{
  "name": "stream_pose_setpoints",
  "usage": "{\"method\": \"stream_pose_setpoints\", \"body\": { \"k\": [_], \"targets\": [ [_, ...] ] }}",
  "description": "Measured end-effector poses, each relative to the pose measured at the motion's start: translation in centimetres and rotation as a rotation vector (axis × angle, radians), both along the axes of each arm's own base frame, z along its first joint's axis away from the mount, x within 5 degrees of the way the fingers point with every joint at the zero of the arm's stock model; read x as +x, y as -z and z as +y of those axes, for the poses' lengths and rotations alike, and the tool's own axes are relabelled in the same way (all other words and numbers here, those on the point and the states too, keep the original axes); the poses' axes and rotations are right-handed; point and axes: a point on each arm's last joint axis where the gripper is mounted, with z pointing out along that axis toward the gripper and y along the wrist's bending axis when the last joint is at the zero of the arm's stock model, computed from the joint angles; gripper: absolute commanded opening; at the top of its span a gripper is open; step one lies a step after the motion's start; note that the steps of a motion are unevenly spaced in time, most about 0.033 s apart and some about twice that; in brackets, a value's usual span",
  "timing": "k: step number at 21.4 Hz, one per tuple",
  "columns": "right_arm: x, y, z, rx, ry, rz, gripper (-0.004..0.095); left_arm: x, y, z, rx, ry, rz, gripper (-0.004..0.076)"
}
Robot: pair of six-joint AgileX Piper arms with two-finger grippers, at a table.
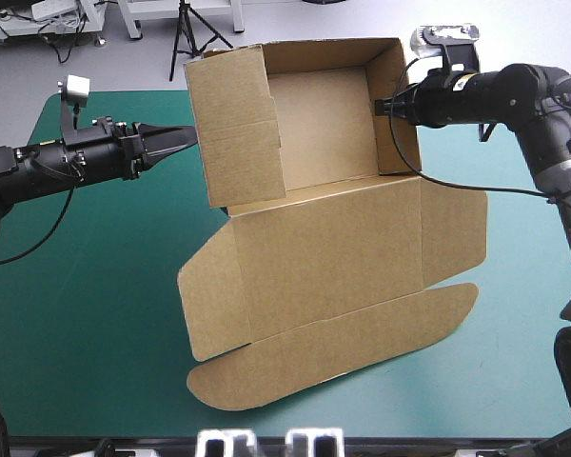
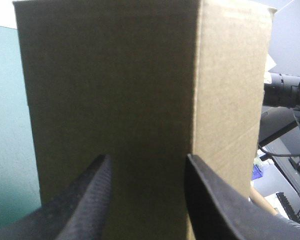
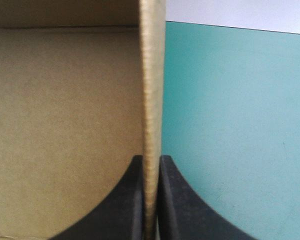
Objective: Fold the box
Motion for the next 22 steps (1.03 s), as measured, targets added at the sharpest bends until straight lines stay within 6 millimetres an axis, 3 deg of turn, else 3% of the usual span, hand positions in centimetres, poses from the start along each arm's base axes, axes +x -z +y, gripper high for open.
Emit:
{"method": "stream_pose_setpoints", "body": {
  "k": [6, 10, 15, 22],
  "targets": [
    [0.4, 0.3, 0.1, 0.006, 0.006, -0.001, -0.0016, 0.0, 0.0, 0.0, 0.001, 0.000, 0.000, 0.0378],
    [1.4, 1.6, 0.8, 0.002, -0.002, 0.029, -0.0014, 0.0, 0.3, 0.1, 0.031, -0.002, 0.005, 0.0378],
    [1.2, 2.1, 3.8, -0.039, -0.026, -0.001, -0.0014, 0.0, 0.9, 0.2, 0.110, -0.003, 0.019, 0.0378],
    [0.1, 2.2, 6.5, -0.097, -0.048, -0.013, -0.0014, 0.2, 2.3, 1.0, 0.259, -0.056, 0.081, 0.0377]
  ]
}}
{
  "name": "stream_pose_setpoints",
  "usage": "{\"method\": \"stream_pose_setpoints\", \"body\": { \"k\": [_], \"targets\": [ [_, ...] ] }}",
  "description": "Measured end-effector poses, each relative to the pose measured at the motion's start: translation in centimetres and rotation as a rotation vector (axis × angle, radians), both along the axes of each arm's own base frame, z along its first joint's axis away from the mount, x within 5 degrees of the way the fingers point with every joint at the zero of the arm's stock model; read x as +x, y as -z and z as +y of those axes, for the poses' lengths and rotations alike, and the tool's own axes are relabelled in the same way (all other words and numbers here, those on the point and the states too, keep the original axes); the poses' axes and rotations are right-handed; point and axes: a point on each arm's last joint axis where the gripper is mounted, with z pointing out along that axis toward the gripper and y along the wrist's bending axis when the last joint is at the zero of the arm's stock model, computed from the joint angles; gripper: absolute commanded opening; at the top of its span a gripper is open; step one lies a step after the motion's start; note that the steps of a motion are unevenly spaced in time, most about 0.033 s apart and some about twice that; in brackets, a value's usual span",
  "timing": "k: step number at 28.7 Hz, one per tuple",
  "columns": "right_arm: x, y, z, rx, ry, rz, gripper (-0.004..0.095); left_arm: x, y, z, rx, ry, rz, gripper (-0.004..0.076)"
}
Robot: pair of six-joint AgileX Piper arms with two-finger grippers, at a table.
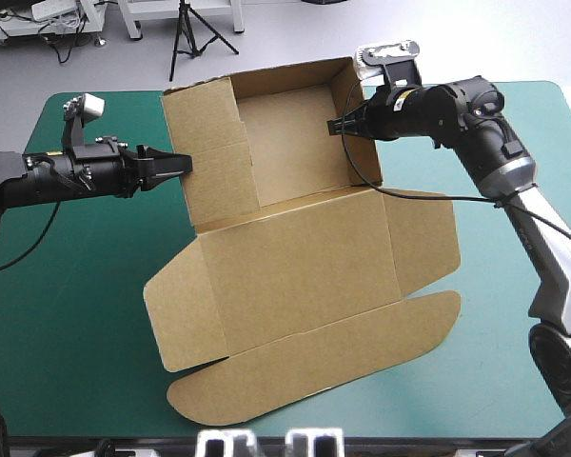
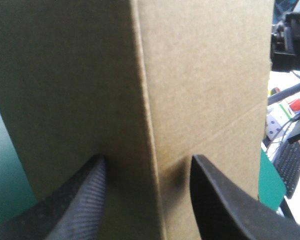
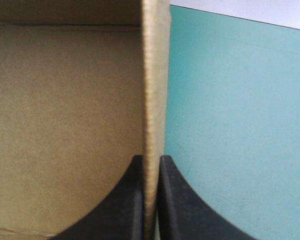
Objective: Fold the box
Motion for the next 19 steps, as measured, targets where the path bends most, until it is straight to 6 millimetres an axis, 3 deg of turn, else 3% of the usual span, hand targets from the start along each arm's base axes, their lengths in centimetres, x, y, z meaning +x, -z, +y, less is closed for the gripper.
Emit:
{"method": "stream_pose_setpoints", "body": {
  "k": [12, 15, 19],
  "targets": [
    [-1.8, 0.2, 3.9, -0.020, -0.026, -0.013, -0.0014, 0.9, 1.0, 1.6, 0.134, -0.197, 0.051, 0.0326],
    [-2.3, 0.3, 4.6, -0.020, -0.026, -0.004, -0.0014, 1.1, 1.1, 1.9, 0.150, -0.232, 0.046, 0.0257],
    [-2.9, 0.5, 5.2, -0.032, -0.023, 0.021, -0.0014, 1.2, 1.1, 2.1, 0.171, -0.252, 0.040, 0.0025]
  ]
}}
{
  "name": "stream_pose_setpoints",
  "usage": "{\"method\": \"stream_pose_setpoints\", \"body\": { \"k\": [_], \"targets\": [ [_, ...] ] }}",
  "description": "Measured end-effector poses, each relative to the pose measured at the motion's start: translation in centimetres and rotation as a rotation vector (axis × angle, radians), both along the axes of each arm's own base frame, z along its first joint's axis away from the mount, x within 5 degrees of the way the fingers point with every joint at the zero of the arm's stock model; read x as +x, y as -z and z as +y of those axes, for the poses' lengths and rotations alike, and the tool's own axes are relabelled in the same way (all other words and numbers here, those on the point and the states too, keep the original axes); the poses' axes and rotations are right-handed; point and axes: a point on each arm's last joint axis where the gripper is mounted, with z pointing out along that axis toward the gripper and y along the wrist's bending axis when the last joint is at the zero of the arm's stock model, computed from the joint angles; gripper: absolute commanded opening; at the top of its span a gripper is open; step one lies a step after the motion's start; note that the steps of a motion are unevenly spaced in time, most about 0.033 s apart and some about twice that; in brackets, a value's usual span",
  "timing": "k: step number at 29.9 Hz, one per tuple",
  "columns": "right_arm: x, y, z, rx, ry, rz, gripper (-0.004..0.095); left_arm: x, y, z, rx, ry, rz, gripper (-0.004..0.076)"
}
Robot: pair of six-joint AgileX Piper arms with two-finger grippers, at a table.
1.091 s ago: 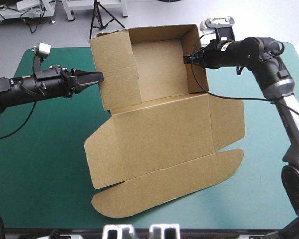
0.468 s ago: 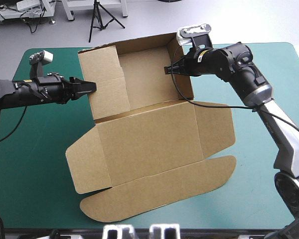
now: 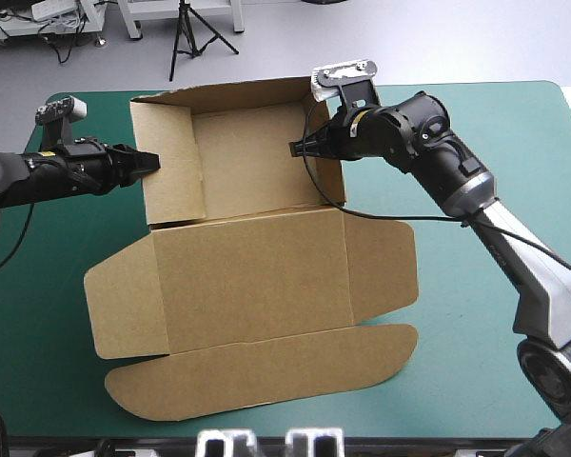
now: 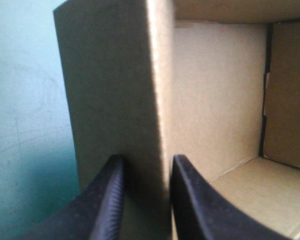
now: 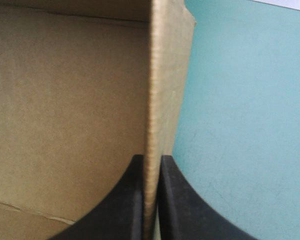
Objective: Fold the box
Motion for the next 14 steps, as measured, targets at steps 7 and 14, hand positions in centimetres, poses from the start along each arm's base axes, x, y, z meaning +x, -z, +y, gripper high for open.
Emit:
{"method": "stream_pose_setpoints", "body": {
  "k": [7, 14],
  "targets": [
    [-0.6, 0.4, 0.0, -0.023, 0.022, 0.067, -0.0015, -0.1, 0.3, 0.1, 0.058, 0.018, 0.012, -0.0009],
    [-1.6, 0.6, -1.1, -0.109, 0.072, 0.147, -0.0017, -0.4, 1.2, -2.8, 0.169, 0.058, 0.072, -0.0009]
  ]
}}
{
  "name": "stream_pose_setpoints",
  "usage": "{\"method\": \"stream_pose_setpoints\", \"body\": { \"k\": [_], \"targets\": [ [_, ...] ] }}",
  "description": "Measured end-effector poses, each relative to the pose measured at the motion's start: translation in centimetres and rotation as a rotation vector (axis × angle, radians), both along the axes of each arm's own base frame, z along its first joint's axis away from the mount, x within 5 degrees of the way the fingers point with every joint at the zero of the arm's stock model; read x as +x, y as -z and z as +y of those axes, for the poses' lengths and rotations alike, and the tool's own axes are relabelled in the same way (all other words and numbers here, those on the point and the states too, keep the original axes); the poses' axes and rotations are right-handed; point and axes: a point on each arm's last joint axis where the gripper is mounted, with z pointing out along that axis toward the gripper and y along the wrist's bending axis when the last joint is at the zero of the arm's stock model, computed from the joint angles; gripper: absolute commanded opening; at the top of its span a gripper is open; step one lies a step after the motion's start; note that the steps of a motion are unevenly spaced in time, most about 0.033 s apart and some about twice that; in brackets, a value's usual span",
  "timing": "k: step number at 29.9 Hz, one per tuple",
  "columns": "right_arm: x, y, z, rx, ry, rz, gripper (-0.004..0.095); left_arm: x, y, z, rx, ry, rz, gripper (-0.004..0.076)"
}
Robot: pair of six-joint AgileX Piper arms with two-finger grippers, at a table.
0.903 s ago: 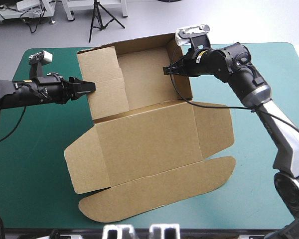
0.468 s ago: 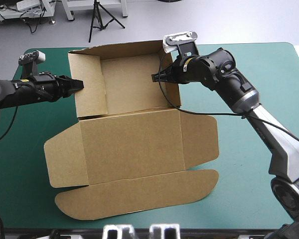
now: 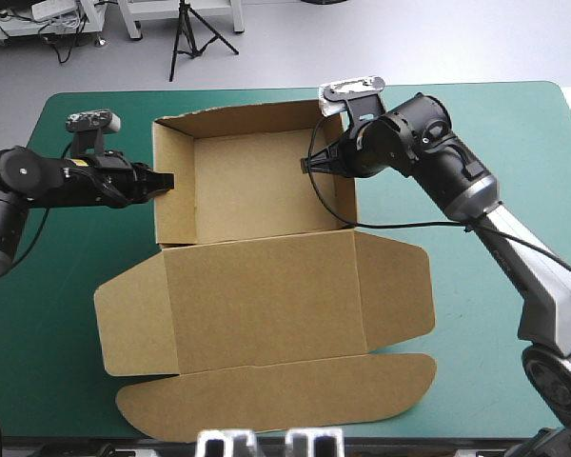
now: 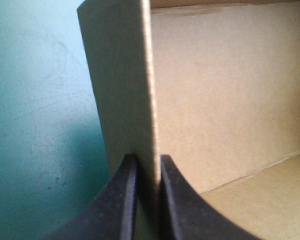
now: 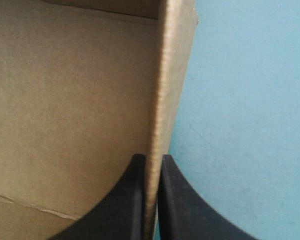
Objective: Fold the box
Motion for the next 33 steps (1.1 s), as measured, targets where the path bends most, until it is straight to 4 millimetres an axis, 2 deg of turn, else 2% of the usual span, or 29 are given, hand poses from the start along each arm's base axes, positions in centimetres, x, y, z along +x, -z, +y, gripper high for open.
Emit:
{"method": "stream_pose_setpoints", "body": {
  "k": [7, 13, 21, 27, 33],
  "targets": [
    [0.4, 0.5, -2.1, -0.040, 0.069, 0.089, -0.0017, -0.2, 0.6, -3.3, 0.092, -0.019, 0.026, -0.0009],
    [2.5, 2.6, -3.3, -0.028, 0.102, 0.188, -0.0017, 1.8, 3.0, -4.6, 0.093, -0.052, 0.097, -0.0009],
    [5.7, 7.6, -2.3, -0.046, 0.079, 0.299, -0.0017, 5.1, 7.7, -5.2, 0.141, -0.057, 0.205, -0.0009],
    [7.7, 11.4, -1.9, -0.068, 0.083, 0.363, -0.0017, 6.1, 8.8, -5.3, 0.145, -0.068, 0.201, -0.0009],
    [8.2, 12.0, -1.8, -0.066, 0.069, 0.361, -0.0017, 6.4, 9.1, -5.4, 0.143, -0.073, 0.197, -0.0009]
  ]
}}
